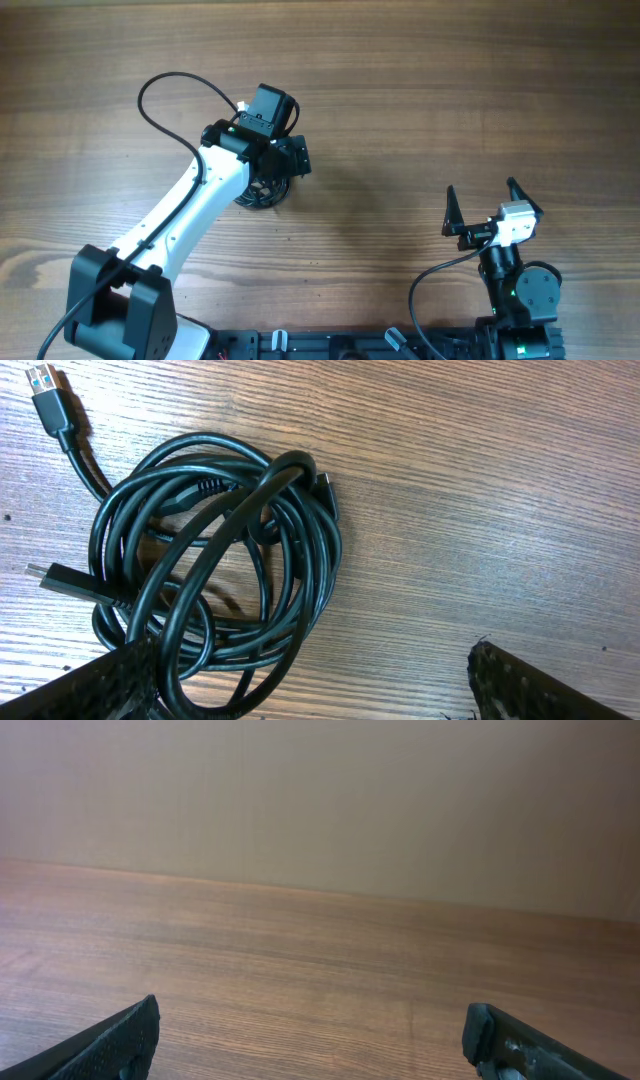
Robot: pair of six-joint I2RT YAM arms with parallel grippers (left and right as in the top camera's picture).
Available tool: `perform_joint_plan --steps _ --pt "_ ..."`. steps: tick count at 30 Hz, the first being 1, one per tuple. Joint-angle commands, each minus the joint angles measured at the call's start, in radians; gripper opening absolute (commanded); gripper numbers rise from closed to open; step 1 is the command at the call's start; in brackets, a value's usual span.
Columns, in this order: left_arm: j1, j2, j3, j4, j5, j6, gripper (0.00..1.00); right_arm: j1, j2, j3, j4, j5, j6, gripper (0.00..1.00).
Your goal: Untangle cables
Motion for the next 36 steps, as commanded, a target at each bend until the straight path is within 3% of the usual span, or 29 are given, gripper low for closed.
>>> perform_joint_plan --steps 1,4,17,20,21,24,25,30,31,32,33,36 --pt "0.006 0.012 -0.011 0.003 0.004 -0.01 1.0 -0.002 -0.003 -0.001 0.002 -0.015 -0.018 1.0" --pt "0.006 0.012 -0.011 -0.005 0.0 0.058 1.0 -0.002 -0.003 -0.001 0.002 -0.014 -0.018 1.0" --pt "0.004 0.012 -0.011 0.008 0.066 0.051 0.98 -0.002 -0.003 -0.001 0.002 -0.015 -0.017 1.0" --pt "0.003 0.012 -0.011 -0.003 0.073 0.05 0.2 -0.002 -0.003 -0.001 0.002 -0.015 -0.018 1.0" --pt "0.003 0.012 -0.011 -0.006 0.072 0.05 0.1 -0.002 -0.003 -0.001 0.002 -0.015 -0.018 1.0" --pt "0.001 0.012 -0.011 -0.011 0.072 0.051 0.09 -0.002 -0.003 -0.001 0.002 -0.014 -0.018 1.0" --pt "0.001 0.012 -0.011 -0.01 0.072 0.05 0.04 -0.002 -0.003 -0.001 0.002 -0.014 -0.018 1.0" --pt "0.001 0.012 -0.011 -0.01 0.072 0.051 0.05 -0.002 -0.003 -0.001 0.002 -0.014 -0.018 1.0" --pt "0.001 0.012 -0.011 -0.01 0.072 0.051 0.16 -0.002 -0.003 -0.001 0.002 -0.015 -0.018 1.0" --pt "0.001 0.012 -0.011 -0.01 0.072 0.051 0.36 -0.002 -0.003 -0.001 0.002 -0.015 -0.018 1.0" --pt "0.001 0.012 -0.011 -0.012 0.072 0.05 0.36 -0.002 -0.003 -0.001 0.002 -0.015 -0.018 1.0" --pt "-0.003 0.012 -0.011 -0.022 0.072 0.05 0.17 -0.002 -0.003 -0.001 0.002 -0.015 -0.018 1.0"
